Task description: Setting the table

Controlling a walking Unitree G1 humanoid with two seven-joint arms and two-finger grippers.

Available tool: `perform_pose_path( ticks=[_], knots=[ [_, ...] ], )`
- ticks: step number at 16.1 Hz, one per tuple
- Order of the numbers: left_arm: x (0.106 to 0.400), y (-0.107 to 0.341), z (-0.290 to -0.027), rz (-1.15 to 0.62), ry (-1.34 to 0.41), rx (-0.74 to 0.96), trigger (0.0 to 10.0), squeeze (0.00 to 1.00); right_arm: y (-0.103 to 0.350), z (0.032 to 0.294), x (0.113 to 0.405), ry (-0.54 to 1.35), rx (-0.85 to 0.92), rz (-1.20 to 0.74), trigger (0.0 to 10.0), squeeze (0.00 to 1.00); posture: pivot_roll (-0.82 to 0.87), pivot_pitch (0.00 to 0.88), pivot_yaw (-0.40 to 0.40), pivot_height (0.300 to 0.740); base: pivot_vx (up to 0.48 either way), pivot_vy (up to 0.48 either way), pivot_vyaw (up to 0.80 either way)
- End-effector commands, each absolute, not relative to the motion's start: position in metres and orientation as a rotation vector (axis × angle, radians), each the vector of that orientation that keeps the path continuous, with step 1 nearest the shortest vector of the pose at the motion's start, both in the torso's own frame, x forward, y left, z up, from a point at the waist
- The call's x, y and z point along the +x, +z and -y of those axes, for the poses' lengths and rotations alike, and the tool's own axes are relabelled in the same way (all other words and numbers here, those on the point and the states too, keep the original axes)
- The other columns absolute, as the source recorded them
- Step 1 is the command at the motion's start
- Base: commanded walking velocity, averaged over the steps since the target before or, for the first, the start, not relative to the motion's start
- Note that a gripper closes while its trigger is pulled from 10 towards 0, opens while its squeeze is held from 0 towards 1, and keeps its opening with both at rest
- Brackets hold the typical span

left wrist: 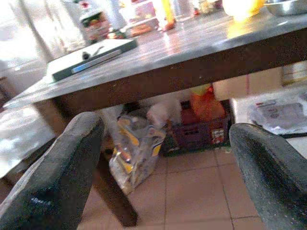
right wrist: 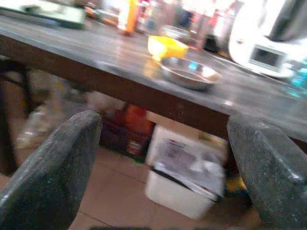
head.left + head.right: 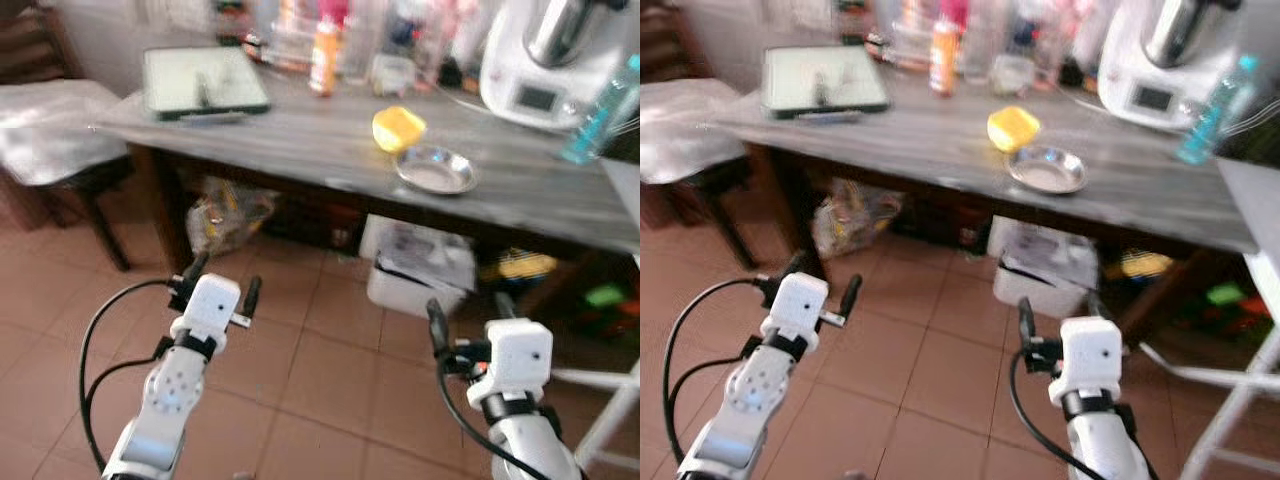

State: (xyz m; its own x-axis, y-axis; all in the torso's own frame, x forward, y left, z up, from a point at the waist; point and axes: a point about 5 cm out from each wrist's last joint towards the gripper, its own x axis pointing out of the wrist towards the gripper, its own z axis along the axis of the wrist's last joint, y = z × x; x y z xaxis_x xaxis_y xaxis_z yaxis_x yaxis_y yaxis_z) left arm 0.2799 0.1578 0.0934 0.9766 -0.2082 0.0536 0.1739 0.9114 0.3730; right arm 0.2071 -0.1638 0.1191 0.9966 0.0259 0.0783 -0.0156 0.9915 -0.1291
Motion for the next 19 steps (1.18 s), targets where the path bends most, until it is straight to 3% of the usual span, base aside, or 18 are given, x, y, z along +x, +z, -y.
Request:
perform_pose_path(
  ticks=[1, 5, 13, 19],
  knots=[
    [0.281, 0.088, -0.152, 0.075, -0.232, 0.351, 10.0, 0.00, 0.116, 0.170, 0.209, 0.003, -0.136, 0.067, 10.0, 0.00, 0.14, 0.078, -0.063, 0.740, 0.000, 0.000, 0.00],
    [0.283, 0.073, -0.154, 0.023, -0.225, 0.341, 10.0, 0.00, 0.113, 0.173, 0.210, -0.012, -0.145, 0.062, 10.0, 0.00, 0.14, 0.063, -0.062, 0.740, 0.000, 0.000, 0.00],
    [0.293, 0.081, -0.139, 0.061, -0.273, 0.260, 10.0, 0.00, 0.116, 0.176, 0.213, -0.024, -0.167, 0.089, 10.0, 0.00, 0.12, 0.019, -0.057, 0.740, 0.000, 0.000, -0.80],
    [0.262, 0.072, -0.180, 0.008, -0.176, 0.252, 10.0, 0.00, 0.114, 0.183, 0.198, -0.043, -0.202, 0.073, 10.0, 0.00, 0.14, 0.032, -0.067, 0.740, 0.000, 0.000, 0.00]
  ],
)
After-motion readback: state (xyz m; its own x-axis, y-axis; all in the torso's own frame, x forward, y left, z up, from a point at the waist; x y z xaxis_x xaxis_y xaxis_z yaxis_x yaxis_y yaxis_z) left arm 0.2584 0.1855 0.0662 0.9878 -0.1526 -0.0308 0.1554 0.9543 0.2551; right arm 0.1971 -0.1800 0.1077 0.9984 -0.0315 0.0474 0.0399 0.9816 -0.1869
